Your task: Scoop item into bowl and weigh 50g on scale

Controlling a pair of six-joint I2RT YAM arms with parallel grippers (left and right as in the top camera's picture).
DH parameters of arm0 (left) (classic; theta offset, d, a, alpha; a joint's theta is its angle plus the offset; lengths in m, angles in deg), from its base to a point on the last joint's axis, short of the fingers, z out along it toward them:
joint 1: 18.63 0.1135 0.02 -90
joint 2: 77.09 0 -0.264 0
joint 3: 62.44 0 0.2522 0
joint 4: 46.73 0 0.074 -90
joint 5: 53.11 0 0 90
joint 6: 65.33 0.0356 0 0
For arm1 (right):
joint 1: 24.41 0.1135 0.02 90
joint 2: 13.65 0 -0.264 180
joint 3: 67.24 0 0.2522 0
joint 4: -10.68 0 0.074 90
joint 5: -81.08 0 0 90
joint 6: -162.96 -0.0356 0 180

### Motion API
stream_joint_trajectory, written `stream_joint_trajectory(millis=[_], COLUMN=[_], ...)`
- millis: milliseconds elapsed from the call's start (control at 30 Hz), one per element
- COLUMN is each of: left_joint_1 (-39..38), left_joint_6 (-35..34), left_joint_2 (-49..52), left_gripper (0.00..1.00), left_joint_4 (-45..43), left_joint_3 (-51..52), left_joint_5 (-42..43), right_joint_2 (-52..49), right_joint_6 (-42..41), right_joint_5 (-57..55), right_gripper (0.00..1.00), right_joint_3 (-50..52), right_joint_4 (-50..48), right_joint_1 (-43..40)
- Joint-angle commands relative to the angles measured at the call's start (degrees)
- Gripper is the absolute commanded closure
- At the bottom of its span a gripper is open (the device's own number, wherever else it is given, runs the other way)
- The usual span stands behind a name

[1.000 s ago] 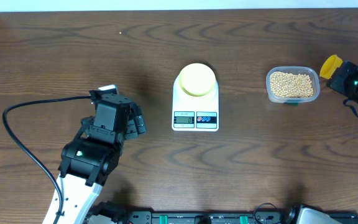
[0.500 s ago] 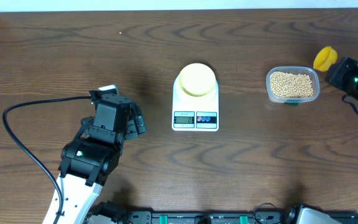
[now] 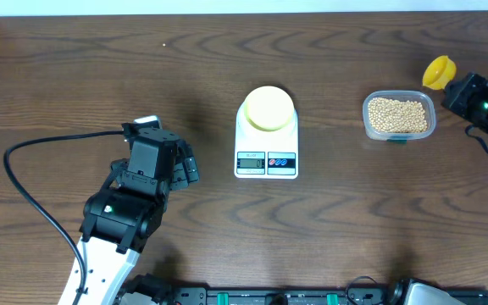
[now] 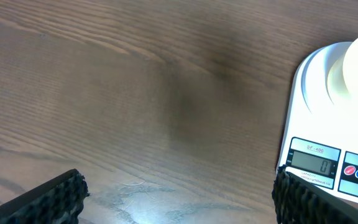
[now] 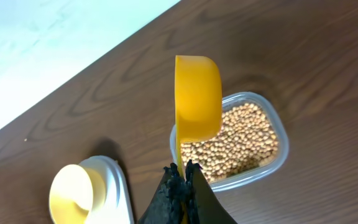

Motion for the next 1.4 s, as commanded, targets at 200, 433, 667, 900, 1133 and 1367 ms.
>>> stream_joint_trajectory(millis=[200,433,667,900,1133,1367], left_joint_1=[0.28,0.00,-0.55,-0.55,-0.55,-0.55], left_joint_6=[6.38,17.20,18.91,18.82,18.82,18.82], left_joint_2=[0.20,5.75,11.54,10.38,7.02,7.04], left_gripper=[0.02,0.02,0.02,0.02,0.02,0.02], left_joint_4=[-6.25,-6.21,-6.84,-8.52,-9.51,-9.53], left_joint_3=[0.15,0.15,0.15,0.15,0.15,0.15], left_joint_5=[18.47,37.03,37.59,34.82,29.44,29.24], right_joint_2=[-0.24,-0.24,-0.24,-0.24,-0.24,-0.24], right_joint_6=[-0.76,-0.76,-0.76,-0.52,-0.17,7.21], right_joint_5=[2.27,2.25,2.23,2.05,2.03,2.01], right_gripper=[0.99,0.99,0.99,0.99,0.99,0.99], right_joint_3=[0.00,0.00,0.00,0.00,0.00,0.00], right_joint_4=[1.18,0.61,-0.59,-0.04,0.26,1.25], right_joint_1=[-0.07,-0.07,-0.07,-0.07,-0.07,-0.07])
